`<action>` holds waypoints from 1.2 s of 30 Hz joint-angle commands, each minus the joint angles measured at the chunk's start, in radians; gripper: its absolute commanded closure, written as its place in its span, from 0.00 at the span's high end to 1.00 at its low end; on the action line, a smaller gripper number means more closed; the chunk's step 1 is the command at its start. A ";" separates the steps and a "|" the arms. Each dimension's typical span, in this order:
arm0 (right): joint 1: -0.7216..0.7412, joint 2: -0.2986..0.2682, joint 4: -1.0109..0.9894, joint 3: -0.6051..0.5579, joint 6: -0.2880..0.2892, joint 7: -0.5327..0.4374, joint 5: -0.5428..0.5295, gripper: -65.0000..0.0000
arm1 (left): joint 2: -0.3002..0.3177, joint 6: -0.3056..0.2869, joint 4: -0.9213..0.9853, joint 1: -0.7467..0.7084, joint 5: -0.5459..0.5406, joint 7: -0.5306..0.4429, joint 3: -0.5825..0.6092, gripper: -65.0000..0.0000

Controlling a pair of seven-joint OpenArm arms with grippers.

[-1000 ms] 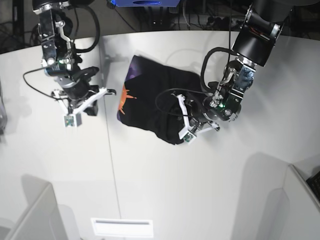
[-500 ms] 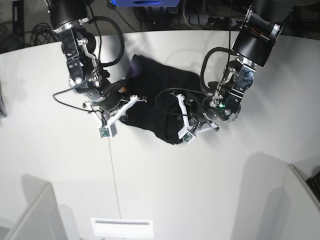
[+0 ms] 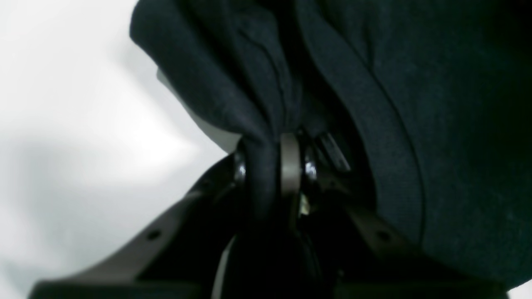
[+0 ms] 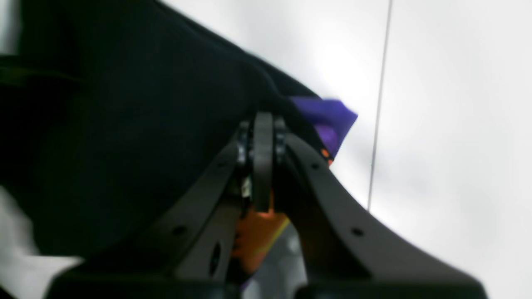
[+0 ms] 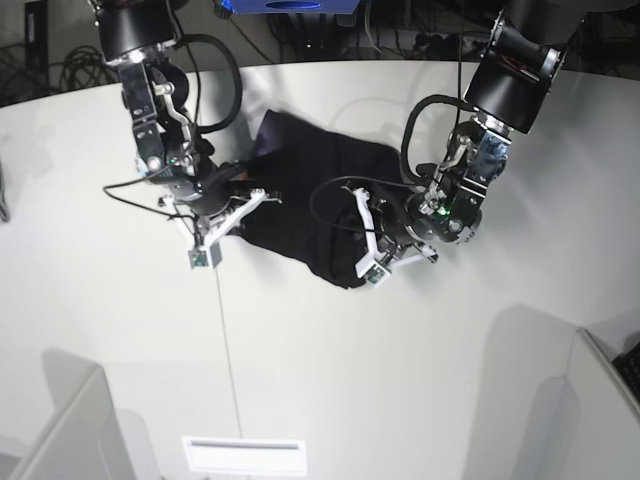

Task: Fold the T-shirt properly
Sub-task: 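Push and flatten the folded shirt with the left gripper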

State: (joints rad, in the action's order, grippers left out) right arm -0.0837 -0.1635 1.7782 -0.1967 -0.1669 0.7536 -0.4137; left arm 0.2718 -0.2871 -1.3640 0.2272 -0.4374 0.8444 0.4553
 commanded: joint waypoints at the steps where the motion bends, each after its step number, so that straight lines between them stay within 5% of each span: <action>1: 0.000 -0.009 0.048 0.038 -0.003 -0.021 0.005 0.00 | 0.008 0.001 0.008 0.005 0.033 0.069 0.009 0.00; 8: -0.097 -0.029 0.105 0.234 -0.001 -0.021 0.005 0.00 | 0.008 -0.002 0.007 0.050 0.035 0.069 0.013 0.00; 13: -0.150 -0.048 0.105 0.306 -0.001 -0.026 0.003 0.00 | 0.047 -0.117 0.008 0.127 0.058 0.069 0.185 0.00; 17: -0.187 -0.044 0.105 0.375 -0.001 -0.026 0.003 0.00 | 0.045 -0.154 0.008 0.156 0.200 0.052 0.310 0.00; 22: -0.236 -0.038 0.108 0.425 -0.001 -0.026 0.000 0.00 | 0.045 -0.318 0.010 0.159 0.395 -0.058 0.415 0.00; 27: -0.270 -0.009 0.110 0.458 -0.001 -0.027 0.002 0.00 | 0.044 -0.409 0.011 0.150 0.527 -0.152 0.431 0.00; 36: -0.278 0.049 0.110 0.512 -0.001 -0.027 0.005 0.00 | 0.040 -0.411 0.011 0.162 0.569 -0.270 0.497 0.00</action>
State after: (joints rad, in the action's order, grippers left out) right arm -0.3637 -0.1062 1.8656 0.3084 -0.1715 0.7448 -0.4110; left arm 0.3134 -0.6357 -1.3693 0.4122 0.1658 0.5591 0.9310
